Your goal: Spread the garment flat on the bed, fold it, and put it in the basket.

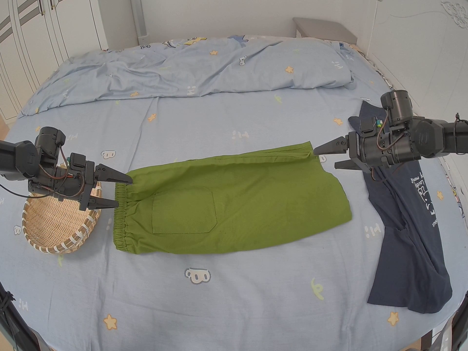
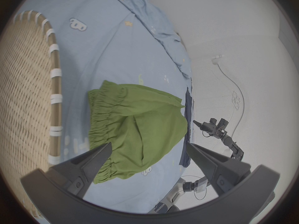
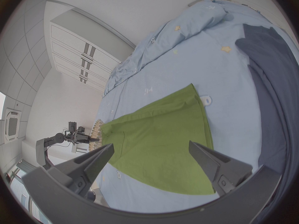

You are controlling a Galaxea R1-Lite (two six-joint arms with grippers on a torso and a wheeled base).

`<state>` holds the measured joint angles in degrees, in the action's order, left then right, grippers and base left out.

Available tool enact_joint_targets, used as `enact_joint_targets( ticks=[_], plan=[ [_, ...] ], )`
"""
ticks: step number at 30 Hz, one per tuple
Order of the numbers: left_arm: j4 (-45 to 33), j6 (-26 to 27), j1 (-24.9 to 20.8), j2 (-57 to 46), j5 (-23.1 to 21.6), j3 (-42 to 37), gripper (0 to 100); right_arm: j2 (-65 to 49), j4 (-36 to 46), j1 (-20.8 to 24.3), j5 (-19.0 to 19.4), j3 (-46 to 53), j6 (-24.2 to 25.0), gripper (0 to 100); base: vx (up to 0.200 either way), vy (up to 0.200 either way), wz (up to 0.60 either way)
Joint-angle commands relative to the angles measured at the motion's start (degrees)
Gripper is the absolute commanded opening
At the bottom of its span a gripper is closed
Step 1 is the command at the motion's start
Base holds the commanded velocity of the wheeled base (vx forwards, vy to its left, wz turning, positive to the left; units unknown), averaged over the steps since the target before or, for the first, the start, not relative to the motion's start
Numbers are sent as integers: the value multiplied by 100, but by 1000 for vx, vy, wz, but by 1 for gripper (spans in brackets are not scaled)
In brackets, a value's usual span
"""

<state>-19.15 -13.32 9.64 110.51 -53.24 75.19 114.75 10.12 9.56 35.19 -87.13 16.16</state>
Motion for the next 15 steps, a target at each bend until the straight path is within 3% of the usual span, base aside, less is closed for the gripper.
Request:
enact_joint_targets(
  ticks=[1,8,12,15],
  plan=[
    [869,-39,-375,-249,33,-664,100,-893,-836,-86,31,1514,18,100,0,0,0],
    [2900,-1322,-885,357,261,-725,100,-1359,-2365,-191,67,2973,273,100,0,0,0],
    [3691,-1691,-1026,1061,1210,-242,100,-1473,-2462,-191,102,3017,361,100,0,0,0],
    [3752,-1867,-1017,1351,1404,83,100,-1526,-2462,-191,102,3026,361,100,0,0,0]
  ],
)
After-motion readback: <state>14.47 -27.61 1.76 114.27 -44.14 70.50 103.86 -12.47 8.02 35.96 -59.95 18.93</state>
